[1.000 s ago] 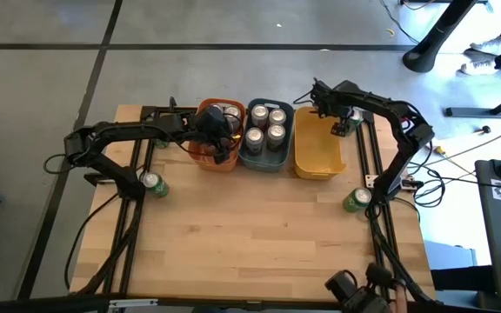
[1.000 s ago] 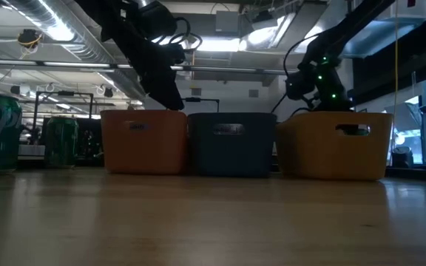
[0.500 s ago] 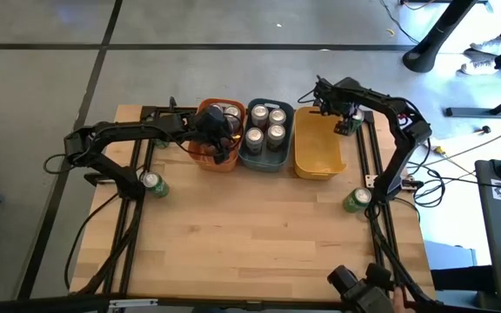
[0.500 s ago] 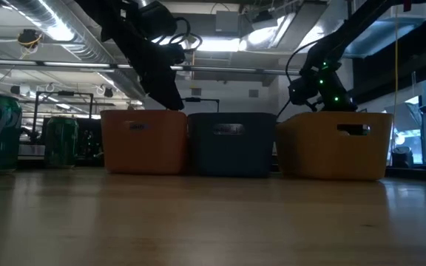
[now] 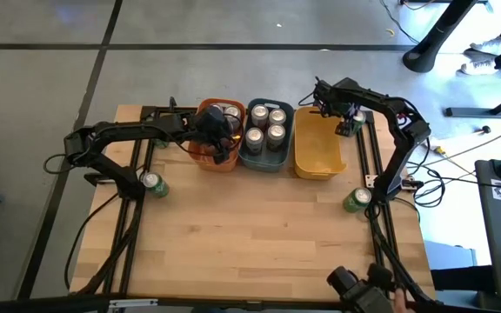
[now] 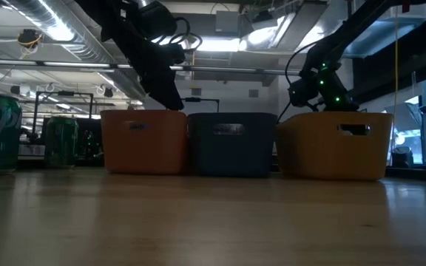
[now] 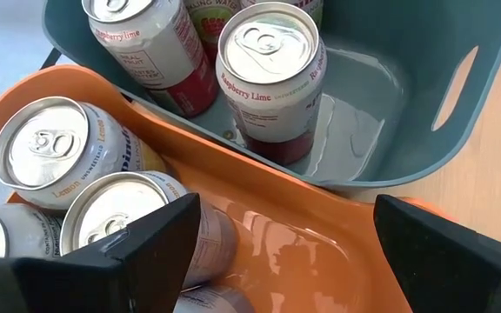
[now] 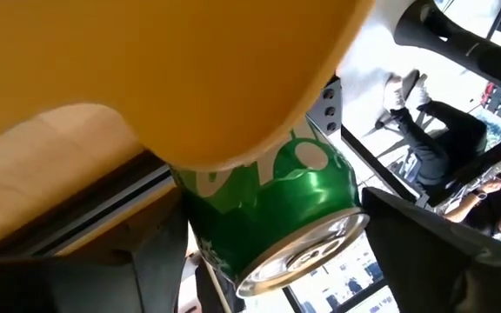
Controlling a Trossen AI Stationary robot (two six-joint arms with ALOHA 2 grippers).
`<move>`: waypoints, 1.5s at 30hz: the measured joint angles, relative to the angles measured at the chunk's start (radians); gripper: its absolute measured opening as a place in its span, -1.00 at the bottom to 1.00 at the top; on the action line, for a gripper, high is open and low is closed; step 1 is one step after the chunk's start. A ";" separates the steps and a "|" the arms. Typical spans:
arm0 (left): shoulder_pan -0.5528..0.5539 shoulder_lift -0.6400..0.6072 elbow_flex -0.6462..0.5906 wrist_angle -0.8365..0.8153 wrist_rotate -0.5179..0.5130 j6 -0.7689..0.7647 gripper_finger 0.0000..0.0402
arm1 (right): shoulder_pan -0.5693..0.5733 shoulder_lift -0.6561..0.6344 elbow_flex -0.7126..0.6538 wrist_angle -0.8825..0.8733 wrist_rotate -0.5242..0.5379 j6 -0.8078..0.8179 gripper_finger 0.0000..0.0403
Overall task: Sort soda cans
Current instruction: Put the top right green soda can into the yellow bin
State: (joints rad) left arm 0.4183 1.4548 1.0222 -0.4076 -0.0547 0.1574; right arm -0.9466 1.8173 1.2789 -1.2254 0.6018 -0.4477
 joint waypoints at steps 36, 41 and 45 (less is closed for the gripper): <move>0.000 0.000 0.000 0.001 0.000 0.007 0.65 | 0.101 -0.095 0.091 -0.130 0.045 0.052 0.19; 0.000 0.000 0.000 0.001 0.000 0.007 0.65 | 0.102 -0.096 0.142 -0.053 0.066 0.029 0.20; 0.000 0.000 0.000 0.001 0.000 0.010 0.65 | 0.102 -0.096 0.143 0.042 0.050 0.044 0.20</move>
State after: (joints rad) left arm 0.4183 1.4548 1.0222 -0.4067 -0.0547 0.1670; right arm -0.8446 1.7210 1.4223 -1.1829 0.6516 -0.4040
